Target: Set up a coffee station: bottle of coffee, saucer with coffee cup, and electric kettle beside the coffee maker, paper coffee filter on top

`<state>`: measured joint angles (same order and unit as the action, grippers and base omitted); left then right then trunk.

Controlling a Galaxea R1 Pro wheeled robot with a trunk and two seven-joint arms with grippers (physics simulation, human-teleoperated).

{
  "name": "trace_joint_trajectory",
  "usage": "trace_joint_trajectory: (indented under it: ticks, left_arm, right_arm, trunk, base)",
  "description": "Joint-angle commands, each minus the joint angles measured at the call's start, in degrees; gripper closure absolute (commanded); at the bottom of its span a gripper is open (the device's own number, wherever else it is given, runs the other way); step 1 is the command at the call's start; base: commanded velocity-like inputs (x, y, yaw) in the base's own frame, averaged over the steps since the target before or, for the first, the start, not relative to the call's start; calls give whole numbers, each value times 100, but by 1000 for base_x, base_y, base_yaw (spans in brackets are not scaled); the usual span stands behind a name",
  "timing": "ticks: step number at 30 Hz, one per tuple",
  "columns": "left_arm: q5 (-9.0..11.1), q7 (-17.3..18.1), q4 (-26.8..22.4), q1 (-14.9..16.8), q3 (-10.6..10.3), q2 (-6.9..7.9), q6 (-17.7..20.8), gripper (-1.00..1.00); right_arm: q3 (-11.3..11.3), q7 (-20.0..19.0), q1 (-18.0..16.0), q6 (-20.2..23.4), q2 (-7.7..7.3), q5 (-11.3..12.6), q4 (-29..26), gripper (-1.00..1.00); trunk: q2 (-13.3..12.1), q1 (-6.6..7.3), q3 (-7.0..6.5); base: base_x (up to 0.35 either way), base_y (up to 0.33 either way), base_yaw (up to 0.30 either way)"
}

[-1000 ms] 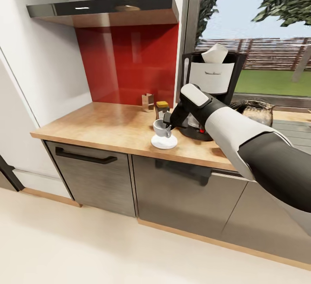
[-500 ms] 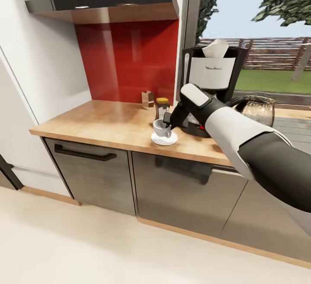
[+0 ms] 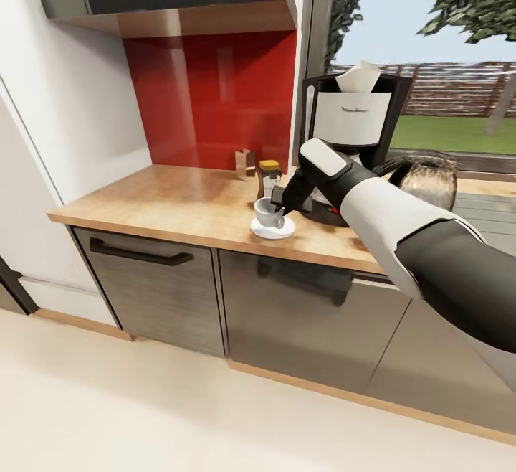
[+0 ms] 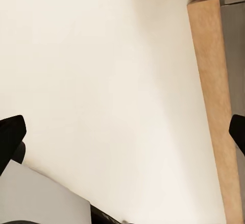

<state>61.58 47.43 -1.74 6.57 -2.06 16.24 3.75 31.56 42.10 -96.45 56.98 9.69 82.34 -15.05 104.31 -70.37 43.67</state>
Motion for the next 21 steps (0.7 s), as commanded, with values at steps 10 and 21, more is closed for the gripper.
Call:
trace_joint_trajectory:
  ticks: [10, 21]
  left_arm:
    - [47, 21, 3, 2, -23, 2, 38, -100]
    - [47, 21, 7, 2, -23, 2, 40, -100]
  right_arm:
    - [34, 50, -5, 6, -2, 63, -6, 100]
    - [34, 48, -5, 6, -2, 63, -8, 100]
  trunk:
    - [2, 1, 5]
    - [2, 1, 5]
  base:
    - [47, -30, 0]
    - [17, -46, 0]
